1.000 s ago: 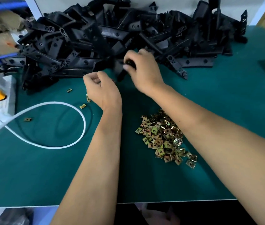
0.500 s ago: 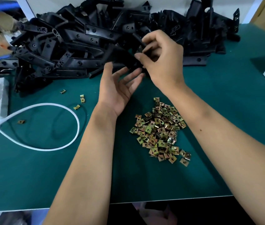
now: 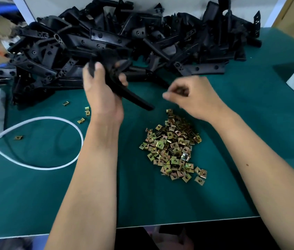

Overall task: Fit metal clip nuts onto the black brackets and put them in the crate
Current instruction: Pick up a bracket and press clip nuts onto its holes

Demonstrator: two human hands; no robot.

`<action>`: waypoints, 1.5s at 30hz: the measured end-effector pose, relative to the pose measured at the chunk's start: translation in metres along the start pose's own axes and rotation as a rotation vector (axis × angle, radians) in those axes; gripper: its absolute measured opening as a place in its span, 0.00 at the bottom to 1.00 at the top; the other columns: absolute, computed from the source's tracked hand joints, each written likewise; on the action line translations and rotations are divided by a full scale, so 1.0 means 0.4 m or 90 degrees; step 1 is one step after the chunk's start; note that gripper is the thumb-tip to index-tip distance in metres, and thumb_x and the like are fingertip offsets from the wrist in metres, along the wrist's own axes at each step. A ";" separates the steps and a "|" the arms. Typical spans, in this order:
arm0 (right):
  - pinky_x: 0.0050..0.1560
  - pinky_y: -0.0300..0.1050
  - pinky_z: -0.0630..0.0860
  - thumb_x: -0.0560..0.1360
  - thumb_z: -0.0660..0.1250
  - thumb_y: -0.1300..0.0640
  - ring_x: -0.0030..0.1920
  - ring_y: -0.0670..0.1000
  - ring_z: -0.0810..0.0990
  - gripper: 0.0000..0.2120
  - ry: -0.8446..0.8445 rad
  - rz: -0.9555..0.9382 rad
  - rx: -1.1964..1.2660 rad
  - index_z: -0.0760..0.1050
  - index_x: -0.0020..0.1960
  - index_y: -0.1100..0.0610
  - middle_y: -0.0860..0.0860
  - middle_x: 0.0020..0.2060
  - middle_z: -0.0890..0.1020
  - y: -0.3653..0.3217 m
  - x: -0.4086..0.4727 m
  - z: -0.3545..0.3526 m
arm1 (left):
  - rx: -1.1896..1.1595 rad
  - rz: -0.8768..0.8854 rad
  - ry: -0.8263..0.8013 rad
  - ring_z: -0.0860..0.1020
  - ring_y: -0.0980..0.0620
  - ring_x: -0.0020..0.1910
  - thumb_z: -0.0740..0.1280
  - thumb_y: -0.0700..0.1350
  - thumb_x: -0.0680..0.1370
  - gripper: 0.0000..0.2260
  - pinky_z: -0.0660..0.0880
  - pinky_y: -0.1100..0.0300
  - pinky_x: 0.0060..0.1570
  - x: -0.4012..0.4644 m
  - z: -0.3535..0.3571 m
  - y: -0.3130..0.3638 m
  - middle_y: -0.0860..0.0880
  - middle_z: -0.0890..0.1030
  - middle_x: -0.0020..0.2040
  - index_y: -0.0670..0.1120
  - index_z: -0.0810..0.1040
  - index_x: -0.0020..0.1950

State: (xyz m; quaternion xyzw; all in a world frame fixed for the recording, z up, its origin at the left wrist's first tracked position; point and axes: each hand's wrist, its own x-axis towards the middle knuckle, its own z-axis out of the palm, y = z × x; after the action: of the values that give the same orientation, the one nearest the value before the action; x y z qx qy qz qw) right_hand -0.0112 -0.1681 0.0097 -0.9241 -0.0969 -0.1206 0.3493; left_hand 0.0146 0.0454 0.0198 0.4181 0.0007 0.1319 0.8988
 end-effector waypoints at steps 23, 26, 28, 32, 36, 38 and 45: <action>0.33 0.38 0.75 0.79 0.71 0.57 0.31 0.47 0.81 0.04 0.091 0.092 0.274 0.86 0.49 0.54 0.52 0.35 0.86 0.046 -0.028 0.045 | 0.912 0.129 -0.283 0.71 0.44 0.67 0.66 0.64 0.75 0.29 0.63 0.43 0.69 -0.063 0.004 -0.122 0.49 0.74 0.65 0.53 0.68 0.71; 0.37 0.38 0.78 0.80 0.68 0.66 0.36 0.48 0.83 0.10 0.070 0.116 0.371 0.85 0.55 0.56 0.53 0.41 0.87 0.044 -0.026 0.052 | 0.895 0.115 -0.334 0.73 0.49 0.64 0.70 0.59 0.77 0.28 0.61 0.43 0.72 -0.061 -0.005 -0.117 0.54 0.78 0.59 0.53 0.67 0.73; 0.36 0.38 0.78 0.80 0.69 0.67 0.36 0.49 0.84 0.10 0.065 0.125 0.404 0.84 0.57 0.58 0.54 0.41 0.88 0.043 -0.026 0.052 | 0.831 0.100 -0.343 0.72 0.56 0.62 0.74 0.55 0.76 0.31 0.62 0.43 0.74 -0.062 -0.011 -0.112 0.60 0.77 0.58 0.54 0.65 0.75; 0.31 0.38 0.77 0.77 0.73 0.66 0.33 0.51 0.84 0.04 0.083 0.140 0.448 0.82 0.51 0.61 0.55 0.40 0.88 0.042 -0.026 0.050 | 0.731 0.022 -0.314 0.72 0.50 0.71 0.78 0.56 0.73 0.46 0.64 0.43 0.75 -0.053 -0.021 -0.112 0.51 0.80 0.64 0.54 0.52 0.80; 0.31 0.39 0.77 0.76 0.74 0.66 0.35 0.51 0.84 0.04 0.099 0.150 0.475 0.85 0.50 0.60 0.56 0.40 0.88 0.041 -0.027 0.051 | 0.672 -0.029 -0.308 0.71 0.52 0.73 0.77 0.60 0.71 0.48 0.64 0.48 0.76 -0.045 -0.033 -0.115 0.48 0.78 0.68 0.53 0.53 0.82; 0.31 0.39 0.77 0.76 0.73 0.67 0.36 0.52 0.84 0.05 0.099 0.152 0.490 0.85 0.50 0.60 0.57 0.40 0.88 0.040 -0.027 0.049 | 0.668 -0.008 -0.305 0.73 0.54 0.71 0.78 0.59 0.70 0.46 0.66 0.50 0.75 -0.043 -0.034 -0.116 0.49 0.80 0.67 0.51 0.58 0.82; 0.32 0.38 0.78 0.77 0.71 0.69 0.36 0.50 0.84 0.08 0.077 0.156 0.514 0.85 0.51 0.59 0.57 0.41 0.88 0.030 -0.031 0.048 | 0.704 0.096 -0.290 0.76 0.59 0.66 0.83 0.59 0.64 0.48 0.68 0.71 0.64 -0.043 -0.030 -0.128 0.51 0.81 0.64 0.52 0.63 0.79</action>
State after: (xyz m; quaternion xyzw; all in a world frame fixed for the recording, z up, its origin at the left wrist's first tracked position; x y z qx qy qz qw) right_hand -0.0170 -0.1654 -0.0153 -0.7092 -0.0054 -0.0844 0.6999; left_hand 0.0085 0.0187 -0.0282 0.8401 -0.1529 0.0829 0.5137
